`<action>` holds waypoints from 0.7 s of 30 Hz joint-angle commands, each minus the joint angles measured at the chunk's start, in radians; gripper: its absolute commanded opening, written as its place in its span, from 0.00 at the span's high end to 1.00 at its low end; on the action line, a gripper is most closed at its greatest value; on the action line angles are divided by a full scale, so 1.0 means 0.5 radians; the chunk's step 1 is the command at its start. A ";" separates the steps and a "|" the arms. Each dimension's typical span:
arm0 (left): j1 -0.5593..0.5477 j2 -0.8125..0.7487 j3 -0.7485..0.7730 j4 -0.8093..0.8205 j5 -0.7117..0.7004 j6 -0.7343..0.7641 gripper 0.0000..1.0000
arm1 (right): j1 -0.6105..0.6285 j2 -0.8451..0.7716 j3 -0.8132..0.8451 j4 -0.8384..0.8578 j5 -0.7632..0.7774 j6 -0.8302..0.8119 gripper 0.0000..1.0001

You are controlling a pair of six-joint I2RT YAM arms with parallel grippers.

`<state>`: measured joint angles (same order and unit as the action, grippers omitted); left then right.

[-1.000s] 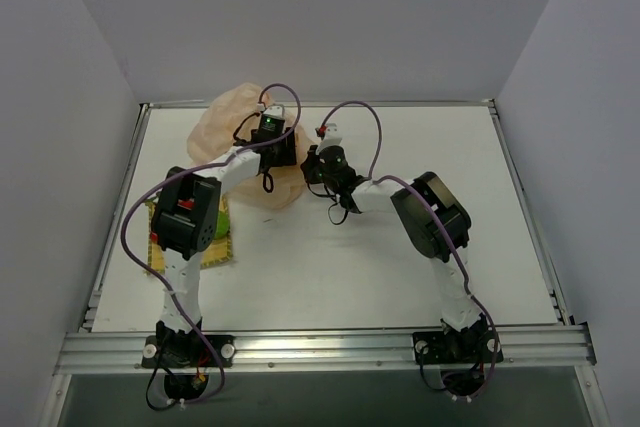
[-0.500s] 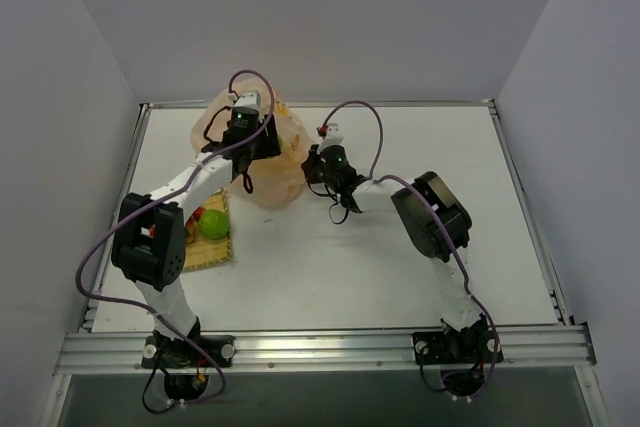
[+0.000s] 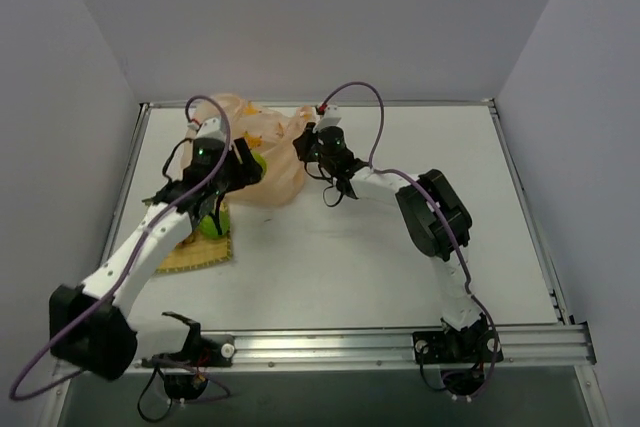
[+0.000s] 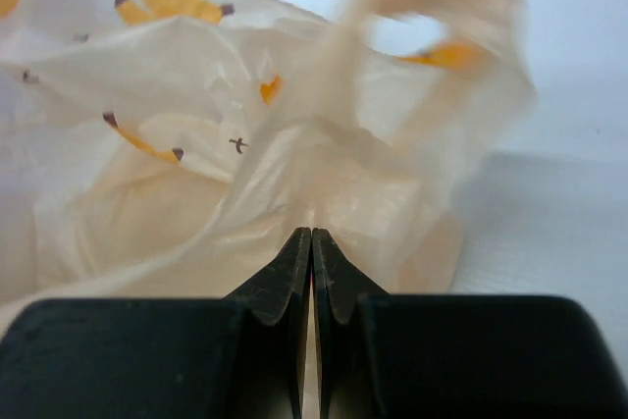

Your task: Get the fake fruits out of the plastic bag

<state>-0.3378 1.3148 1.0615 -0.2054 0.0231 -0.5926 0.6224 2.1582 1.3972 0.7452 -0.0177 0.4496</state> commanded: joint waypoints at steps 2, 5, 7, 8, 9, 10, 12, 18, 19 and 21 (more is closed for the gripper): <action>-0.039 -0.560 -0.230 -0.356 -0.233 -0.140 0.90 | 0.001 0.074 0.163 0.050 -0.050 0.058 1.00; -0.064 -0.910 -0.380 -0.696 -0.410 -0.204 0.90 | 0.007 0.132 0.264 0.019 -0.060 0.061 1.00; -0.067 -1.055 -0.420 -0.981 -0.494 -0.278 0.90 | 0.016 0.166 0.313 0.019 -0.063 0.070 1.00; -0.064 -1.180 -0.457 -1.049 -0.515 -0.296 0.90 | 0.022 0.181 0.323 0.022 -0.057 0.082 1.00; -0.067 -1.233 -0.463 -1.141 -0.516 -0.312 0.90 | 0.022 0.187 0.332 0.025 -0.057 0.095 1.00; -0.067 -1.270 -0.463 -1.169 -0.506 -0.315 0.89 | 0.028 0.187 0.335 0.043 -0.057 0.101 1.00; -0.070 -1.347 -0.439 -1.197 -0.464 -0.297 0.86 | 0.035 0.194 0.344 0.050 -0.050 0.122 1.00; -0.067 -1.378 -0.423 -1.240 -0.442 -0.205 0.85 | 0.050 0.151 0.354 0.037 -0.075 0.119 1.00; -0.070 -1.384 -0.448 -1.215 -0.381 -0.205 0.85 | 0.053 0.123 0.323 0.068 -0.087 0.110 1.00; -0.070 -1.359 -0.460 -1.255 -0.393 -0.256 0.86 | 0.065 0.040 0.225 0.105 -0.078 0.101 0.99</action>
<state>-0.3676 0.6277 0.8223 -0.7990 -0.1799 -0.7147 0.6418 2.2646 1.5288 0.7387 -0.0460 0.4995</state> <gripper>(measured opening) 0.604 0.003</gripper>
